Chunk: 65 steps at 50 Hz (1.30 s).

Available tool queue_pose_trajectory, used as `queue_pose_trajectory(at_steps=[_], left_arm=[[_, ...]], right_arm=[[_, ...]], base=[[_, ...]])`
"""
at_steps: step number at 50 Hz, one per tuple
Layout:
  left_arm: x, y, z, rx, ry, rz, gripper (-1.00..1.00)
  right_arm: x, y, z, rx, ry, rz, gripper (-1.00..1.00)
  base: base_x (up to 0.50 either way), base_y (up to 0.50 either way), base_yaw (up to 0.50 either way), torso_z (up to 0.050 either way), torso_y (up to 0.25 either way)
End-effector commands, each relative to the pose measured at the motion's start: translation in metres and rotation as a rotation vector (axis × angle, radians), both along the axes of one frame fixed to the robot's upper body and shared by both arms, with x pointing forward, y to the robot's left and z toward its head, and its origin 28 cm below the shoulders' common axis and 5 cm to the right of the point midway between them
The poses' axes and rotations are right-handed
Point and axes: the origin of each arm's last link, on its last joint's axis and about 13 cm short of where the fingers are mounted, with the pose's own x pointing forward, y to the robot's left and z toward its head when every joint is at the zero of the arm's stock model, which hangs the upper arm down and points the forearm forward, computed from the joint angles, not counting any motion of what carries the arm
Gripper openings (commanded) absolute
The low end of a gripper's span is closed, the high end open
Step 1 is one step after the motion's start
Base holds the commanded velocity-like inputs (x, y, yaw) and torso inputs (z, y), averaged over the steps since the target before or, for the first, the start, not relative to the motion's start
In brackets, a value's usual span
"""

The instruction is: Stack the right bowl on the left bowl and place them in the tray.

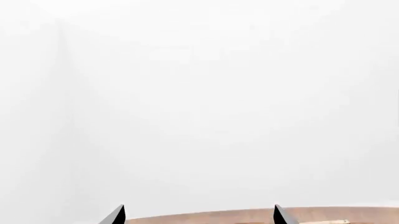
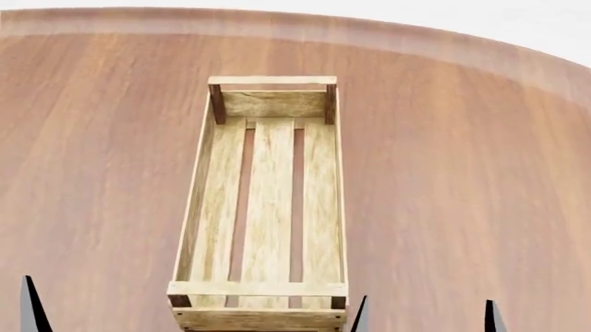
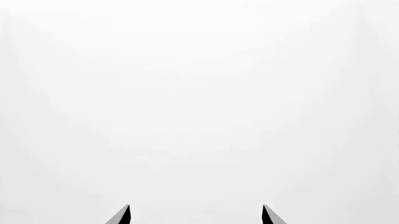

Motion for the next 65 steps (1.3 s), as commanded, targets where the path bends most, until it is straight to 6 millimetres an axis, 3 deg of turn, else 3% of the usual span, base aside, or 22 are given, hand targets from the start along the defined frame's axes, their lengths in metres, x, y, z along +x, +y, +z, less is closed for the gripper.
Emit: queue_pose_trajectory(at_steps=[1, 15, 26, 42, 57, 65], left_arm=[[0.0, 0.001, 0.002, 0.012, -0.022, 0.005, 1.0], [-0.001, 0.002, 0.002, 0.007, -0.023, 0.009, 1.0], [0.0, 0.007, -0.001, -0.011, 0.059, 0.009, 1.0], [-0.014, 0.062, -0.008, -0.05, 0.308, 0.141, 1.0], [-0.018, 0.082, -0.022, -0.015, 0.493, 0.085, 1.0], [-0.014, 0.095, -0.014, -0.109, 0.609, 0.009, 1.0]], right_arm=[[0.001, -0.001, 0.0, -0.018, -0.012, -0.01, 1.0], [-0.001, -0.001, 0.0, -0.017, -0.01, -0.012, 1.0], [-0.001, -0.001, 0.0, -0.008, -0.006, -0.008, 1.0], [-0.001, -0.001, 0.0, -0.014, 0.004, -0.008, 1.0], [0.001, -0.002, 0.001, -0.026, 0.007, -0.012, 1.0], [0.003, -0.001, 0.001, -0.031, 0.005, -0.012, 1.0]], base=[[0.0, 0.0, 0.0, 0.018, -0.25], [0.0, 0.0, 0.0, 0.018, -0.25], [0.0, 0.0, 0.0, 0.0, 0.0], [0.0, 0.0, 0.0, 0.0, 0.0], [0.0, 0.0, 0.0, 0.0, 0.0], [0.0, 0.0, 0.0, 0.0, 0.0]])
